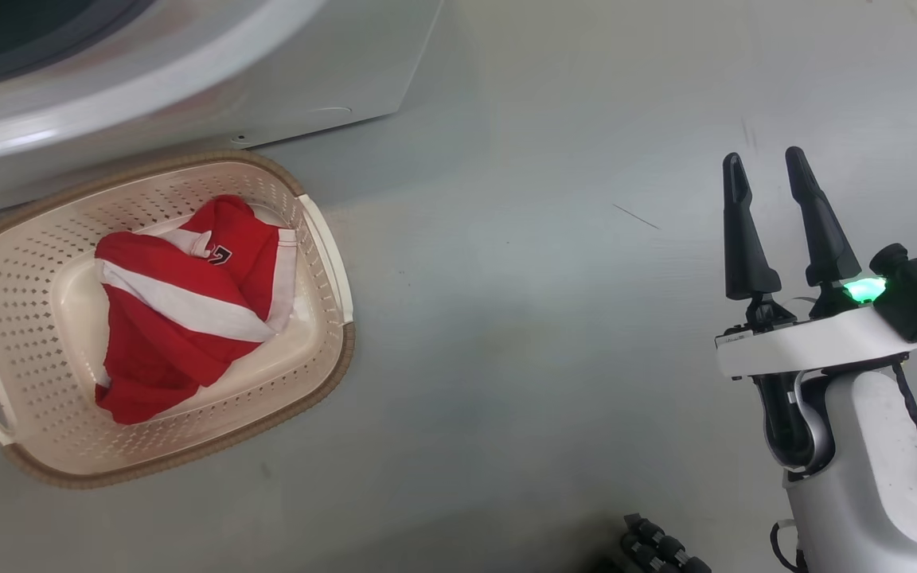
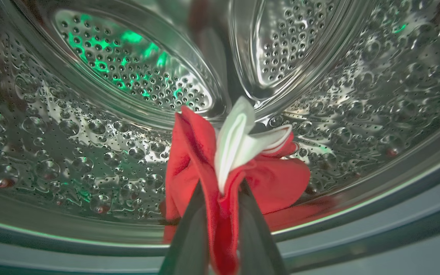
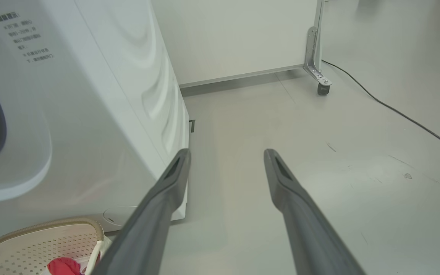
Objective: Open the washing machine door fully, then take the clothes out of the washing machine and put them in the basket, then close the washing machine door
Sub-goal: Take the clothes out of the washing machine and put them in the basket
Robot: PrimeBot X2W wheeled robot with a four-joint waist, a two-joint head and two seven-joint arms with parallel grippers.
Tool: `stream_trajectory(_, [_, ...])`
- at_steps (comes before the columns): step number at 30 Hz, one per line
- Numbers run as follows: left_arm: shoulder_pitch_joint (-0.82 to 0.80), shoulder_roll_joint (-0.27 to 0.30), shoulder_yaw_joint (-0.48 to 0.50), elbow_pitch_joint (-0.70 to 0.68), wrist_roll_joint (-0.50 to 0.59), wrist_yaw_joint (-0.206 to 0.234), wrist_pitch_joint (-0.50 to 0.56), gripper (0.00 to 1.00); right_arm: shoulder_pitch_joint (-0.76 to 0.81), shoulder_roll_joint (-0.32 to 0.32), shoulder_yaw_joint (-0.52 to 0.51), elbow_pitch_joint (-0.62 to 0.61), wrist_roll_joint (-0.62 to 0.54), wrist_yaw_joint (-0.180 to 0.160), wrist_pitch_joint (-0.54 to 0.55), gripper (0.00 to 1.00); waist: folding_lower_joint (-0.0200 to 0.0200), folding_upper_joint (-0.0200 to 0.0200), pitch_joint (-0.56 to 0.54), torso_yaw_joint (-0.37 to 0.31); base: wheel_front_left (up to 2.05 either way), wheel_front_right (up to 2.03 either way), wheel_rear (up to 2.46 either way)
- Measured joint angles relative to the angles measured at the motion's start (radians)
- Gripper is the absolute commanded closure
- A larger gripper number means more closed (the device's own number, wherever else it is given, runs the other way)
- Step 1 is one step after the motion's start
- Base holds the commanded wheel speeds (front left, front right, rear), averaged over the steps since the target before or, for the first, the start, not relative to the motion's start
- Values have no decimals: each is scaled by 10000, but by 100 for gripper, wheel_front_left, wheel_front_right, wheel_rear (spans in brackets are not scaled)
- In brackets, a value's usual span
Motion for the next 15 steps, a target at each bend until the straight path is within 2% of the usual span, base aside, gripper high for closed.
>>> stream_trajectory(6, [756,-428,261,-702,-107,0,-1039,100,27,-142,-203,-10,-155,0,0,0,0,0,-227,272,0,0,0])
stream_trajectory(15, [2053,-1486,570,-1707,-412,2,-2598,100,194,-431,-293,-84,-449,0,-2,0,0,0,-634,813,0,0,0])
